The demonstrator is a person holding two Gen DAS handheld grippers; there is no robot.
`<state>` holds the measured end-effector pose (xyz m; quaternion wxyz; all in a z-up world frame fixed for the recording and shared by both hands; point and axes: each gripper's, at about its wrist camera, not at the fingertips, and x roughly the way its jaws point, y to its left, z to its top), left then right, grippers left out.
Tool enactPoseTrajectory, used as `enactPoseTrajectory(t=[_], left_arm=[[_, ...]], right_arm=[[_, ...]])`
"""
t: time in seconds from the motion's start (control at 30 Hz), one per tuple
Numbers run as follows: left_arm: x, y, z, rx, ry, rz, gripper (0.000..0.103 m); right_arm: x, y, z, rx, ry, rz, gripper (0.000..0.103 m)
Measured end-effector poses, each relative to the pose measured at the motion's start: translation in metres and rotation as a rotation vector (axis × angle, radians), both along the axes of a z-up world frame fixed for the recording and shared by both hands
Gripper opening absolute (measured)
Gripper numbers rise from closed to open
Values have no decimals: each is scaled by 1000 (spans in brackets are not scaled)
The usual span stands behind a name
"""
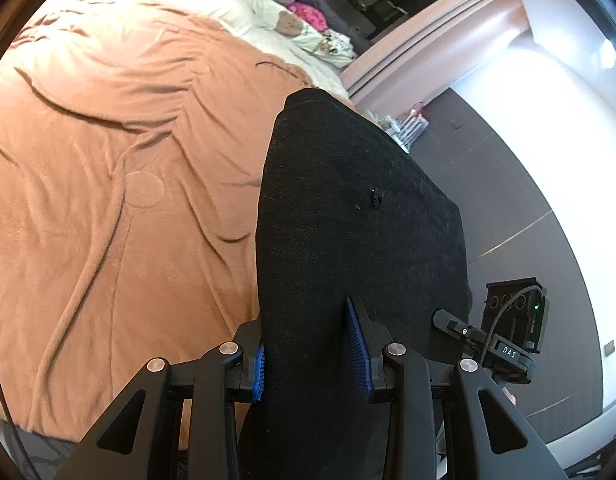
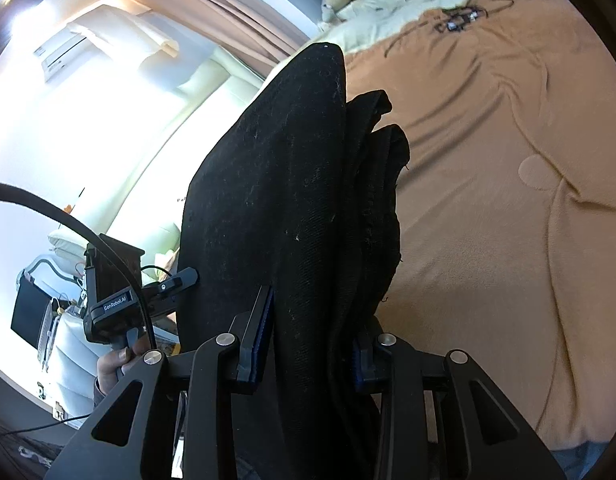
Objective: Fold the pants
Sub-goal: 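Lift the black trouser stack off the duvet with both grippers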
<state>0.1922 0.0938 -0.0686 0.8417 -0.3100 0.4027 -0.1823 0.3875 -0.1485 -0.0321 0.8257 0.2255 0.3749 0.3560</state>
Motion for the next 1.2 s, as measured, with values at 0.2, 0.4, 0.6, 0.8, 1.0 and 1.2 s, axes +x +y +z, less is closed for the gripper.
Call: enactPoseTrajectory(t=[0.2, 0.4, 0.6, 0.8, 1.0, 1.2], left_arm=[[-17, -4, 15, 5, -41, -10, 36], [-36, -10, 26, 10, -83, -21, 36], [-54, -20, 38, 13, -126, -41, 36], [-71, -31, 54, 20, -172, -63, 36], [-88, -47, 70, 23, -220, -85, 36], [-103, -62, 86, 18, -269, -106, 36]], right_arm=[[-21, 1, 5, -15, -47, -6, 29], [-42, 2, 10, -28, -86, -14, 29], [-61, -9, 15, -24, -129, -25, 29], [-79, -26, 21, -24, -178, -41, 29], [-89, -41, 30, -35, -226, -59, 29], [-97, -54, 38, -44, -273, -73, 29]])
